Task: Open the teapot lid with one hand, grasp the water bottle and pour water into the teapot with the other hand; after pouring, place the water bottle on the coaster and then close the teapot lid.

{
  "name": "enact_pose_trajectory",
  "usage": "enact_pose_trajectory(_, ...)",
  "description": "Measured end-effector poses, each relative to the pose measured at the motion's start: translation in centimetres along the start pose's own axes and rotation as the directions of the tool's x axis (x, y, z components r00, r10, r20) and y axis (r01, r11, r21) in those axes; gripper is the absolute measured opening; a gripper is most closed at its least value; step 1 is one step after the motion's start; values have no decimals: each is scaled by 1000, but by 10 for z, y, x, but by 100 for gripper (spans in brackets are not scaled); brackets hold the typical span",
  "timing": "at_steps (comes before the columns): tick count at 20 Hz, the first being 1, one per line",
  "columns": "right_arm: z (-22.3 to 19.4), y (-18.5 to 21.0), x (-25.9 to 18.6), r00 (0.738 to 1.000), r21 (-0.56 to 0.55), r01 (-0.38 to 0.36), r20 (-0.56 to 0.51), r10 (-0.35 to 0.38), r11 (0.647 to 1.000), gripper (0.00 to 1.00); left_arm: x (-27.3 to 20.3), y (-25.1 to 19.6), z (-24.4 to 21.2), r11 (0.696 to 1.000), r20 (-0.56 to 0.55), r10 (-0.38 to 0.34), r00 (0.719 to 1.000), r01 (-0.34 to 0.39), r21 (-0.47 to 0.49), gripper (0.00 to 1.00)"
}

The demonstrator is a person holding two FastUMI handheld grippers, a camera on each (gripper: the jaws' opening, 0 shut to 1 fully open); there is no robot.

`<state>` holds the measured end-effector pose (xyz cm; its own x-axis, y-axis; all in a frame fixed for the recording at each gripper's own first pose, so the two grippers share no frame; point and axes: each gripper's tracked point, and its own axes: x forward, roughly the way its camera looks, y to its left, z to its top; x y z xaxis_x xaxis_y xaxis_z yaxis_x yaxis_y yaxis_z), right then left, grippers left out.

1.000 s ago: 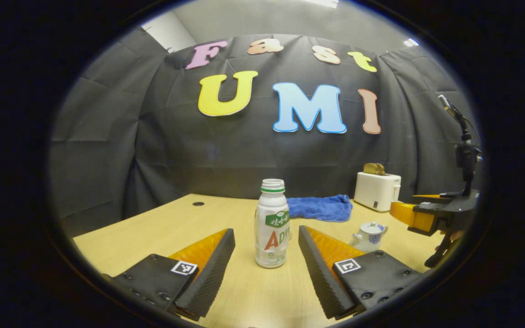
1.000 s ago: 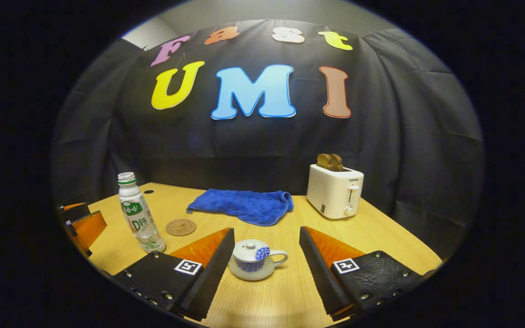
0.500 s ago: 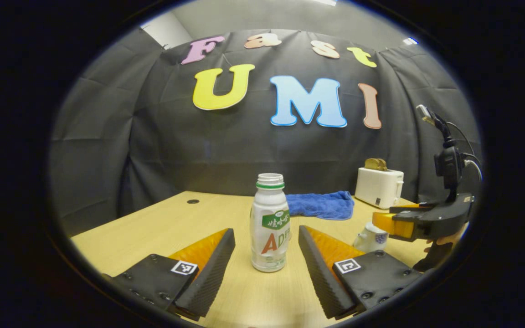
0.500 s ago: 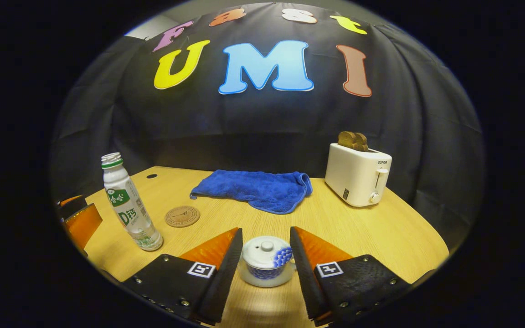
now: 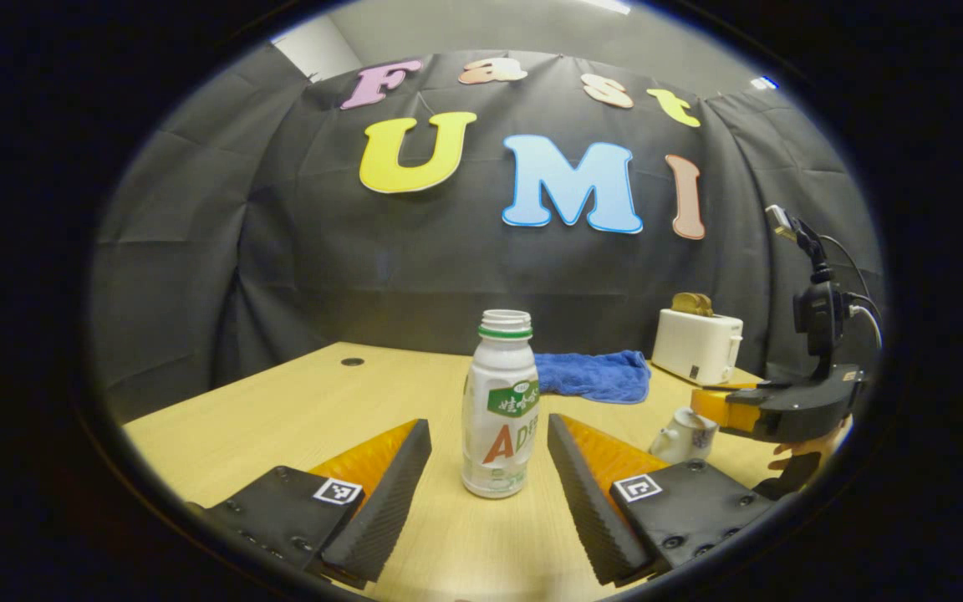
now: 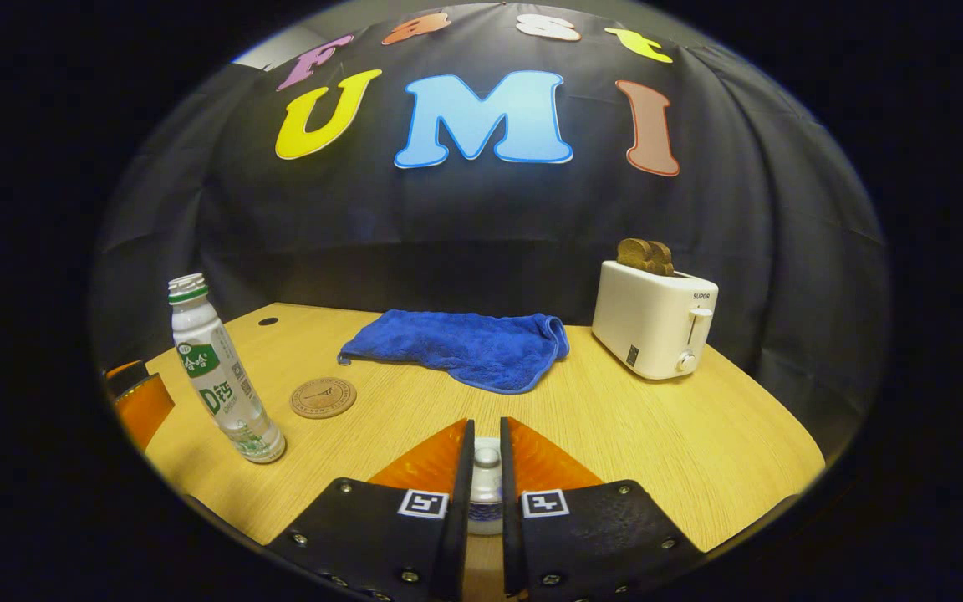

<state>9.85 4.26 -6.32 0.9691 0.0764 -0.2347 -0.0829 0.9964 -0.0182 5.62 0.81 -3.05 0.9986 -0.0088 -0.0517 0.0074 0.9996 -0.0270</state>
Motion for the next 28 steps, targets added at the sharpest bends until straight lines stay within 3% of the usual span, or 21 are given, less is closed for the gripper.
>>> enact_pose_trajectory(9, -2, 2, 5, 1000, 3, -16, 3, 16, 1000, 18, 3, -3, -4, 1000, -10, -11, 1000, 11, -10, 99)
enact_pose_trajectory(10, -12, 1, 24, 1000, 28, -6, -2, 6, 1000, 18, 3, -3, -2, 1000, -9, -10, 1000, 10, -8, 99)
enact_pose_trajectory(11, 0, -2, 4, 1000, 42, -4, 4, 4, 999, 7, 3, -3, -2, 1000, -8, -9, 1000, 9, -4, 99)
enact_pose_trajectory(16, -3, 1, 6, 999, -19, 31, -22, -31, 999, 7, 6, 1, -3, 1000, -10, -3, 1000, 3, 4, 99)
enact_pose_trajectory(28, 9, 0, 3, 999, 0, -24, 47, 24, 1000, 7, 30, 9, -9, 1000, -27, -1, 1000, 1, 3, 99)
